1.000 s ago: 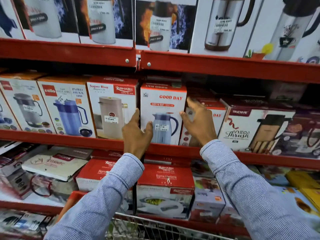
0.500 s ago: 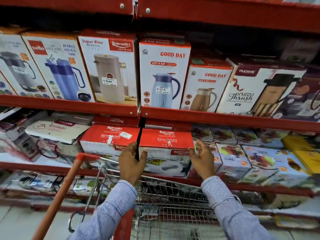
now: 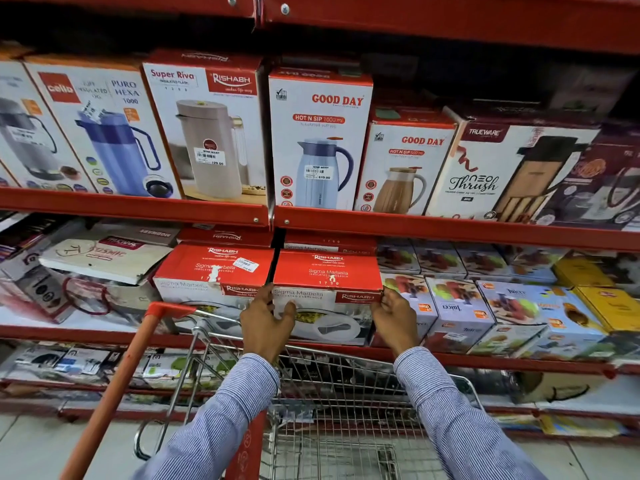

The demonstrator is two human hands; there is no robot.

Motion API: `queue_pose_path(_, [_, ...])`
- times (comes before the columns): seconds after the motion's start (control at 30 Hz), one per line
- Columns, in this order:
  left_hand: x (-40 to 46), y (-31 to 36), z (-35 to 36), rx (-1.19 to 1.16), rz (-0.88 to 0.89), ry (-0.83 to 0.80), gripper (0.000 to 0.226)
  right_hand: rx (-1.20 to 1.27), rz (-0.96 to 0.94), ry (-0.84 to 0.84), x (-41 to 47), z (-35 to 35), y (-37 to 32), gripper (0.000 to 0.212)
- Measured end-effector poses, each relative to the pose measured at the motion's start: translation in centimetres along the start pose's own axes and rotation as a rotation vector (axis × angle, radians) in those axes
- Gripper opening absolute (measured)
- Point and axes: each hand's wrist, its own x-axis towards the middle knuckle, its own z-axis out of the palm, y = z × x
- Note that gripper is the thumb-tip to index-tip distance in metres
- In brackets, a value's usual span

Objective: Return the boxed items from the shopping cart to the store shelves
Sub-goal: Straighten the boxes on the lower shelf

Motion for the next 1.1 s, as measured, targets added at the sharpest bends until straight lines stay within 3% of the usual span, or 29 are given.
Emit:
queue_pose_path(0.4, [0.4, -0.4, 0.2, 0.051, 0.019, 0.004, 0.064, 0.051, -0.037, -0.030, -0.8, -0.3, 0.4, 0.038])
queue_pose_path(0.6, [-0.7, 0.1, 0.6, 0.023, 0.005, 0.037, 0.061, 0.012, -0.034, -0.128, -0.4, -1.4, 0.7, 0.047])
queue_pose_path(0.7, [-2.9, 0.7, 2.6, -0.047, 0.059, 0.064, 0.049, -0.153, -0.064, -0.064, 0.3, -4.0, 1.5, 0.057])
queue_pose_path(0.77, [-4.5, 1.3, 4.7, -0.071, 0.082, -0.015, 0.038, -0.284, -0.111, -0.053, 1.2, -6.3, 2.2, 0.057])
queue_pose_path(0.87, [-6.6, 3.1, 7.9, -0.070, 0.077, -0.181, 0.026, -0.496, -0.201, -0.146, 3.6, -9.1, 2.8, 0.062])
queue_pose_path(1.0, [-7.4, 4.9, 12.1, -0.045, -0.005, -0.347, 0.029, -0.820, -0.299, -0.321, 8.2, -10.9, 3.3, 0.088])
queue_pose_path(1.1, [-7.3, 5.5, 14.7, 0.010, -0.069, -0.393, 0.028, -0.964, -0.370, -0.406, 10.5, -11.2, 3.3, 0.101])
